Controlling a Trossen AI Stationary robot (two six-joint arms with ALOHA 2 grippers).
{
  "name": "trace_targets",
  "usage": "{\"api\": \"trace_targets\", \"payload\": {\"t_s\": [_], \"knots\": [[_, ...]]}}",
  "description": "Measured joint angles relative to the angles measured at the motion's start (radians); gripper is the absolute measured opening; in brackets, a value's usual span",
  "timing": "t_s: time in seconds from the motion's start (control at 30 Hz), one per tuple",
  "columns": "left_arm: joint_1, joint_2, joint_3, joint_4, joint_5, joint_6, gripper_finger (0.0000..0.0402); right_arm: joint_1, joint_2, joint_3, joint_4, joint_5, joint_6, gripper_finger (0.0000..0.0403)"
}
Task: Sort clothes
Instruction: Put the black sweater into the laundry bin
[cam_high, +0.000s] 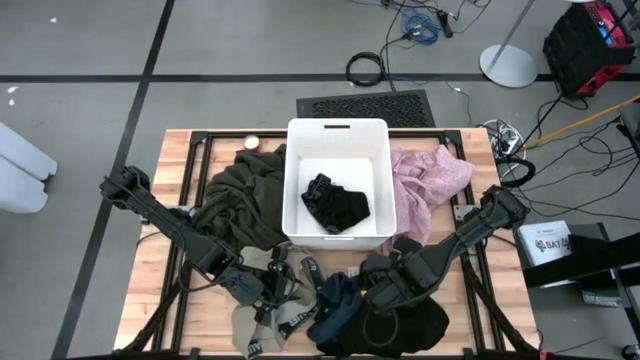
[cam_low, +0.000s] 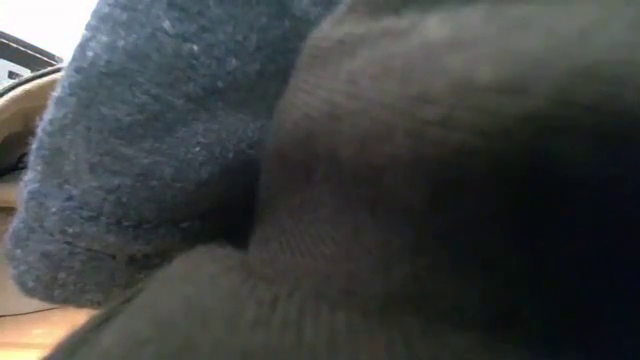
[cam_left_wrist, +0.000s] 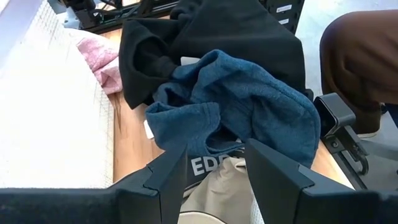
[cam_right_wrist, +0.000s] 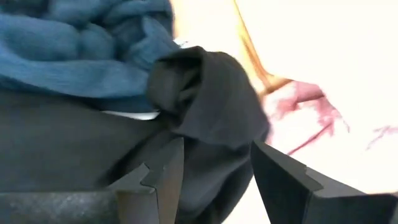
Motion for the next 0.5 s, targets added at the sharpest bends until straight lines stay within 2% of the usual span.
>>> {"api": "trace_targets", "payload": {"t_s": [0.13,0.3,0.37,0.43,0.5], "knots": [[-0.003,0.0,0.0,-0.004,0.002,0.0,0.0171,-0.024,0.001,-0.075,0.026,-0.002,-0.1,0.0174],[-0.003,0.0,0.0,-0.005,0.004,0.0,0.0171,-0.043,-0.005,-0.182,0.073,0.023,-0.143,0.0173],[-0.003,0.0,0.0,-0.011,0.005,0.0,0.0171,-0.047,-0.006,-0.21,0.103,-0.017,-0.147,0.0171],[-0.003,0.0,0.0,-0.018,0.006,-0.002,0.0171,-0.047,0.006,-0.223,0.128,-0.032,-0.153,0.0156],[-0.003,0.0,0.0,-0.018,0.007,-0.003,0.0171,-0.047,0.009,-0.225,0.168,-0.059,-0.176,0.0122]]}}
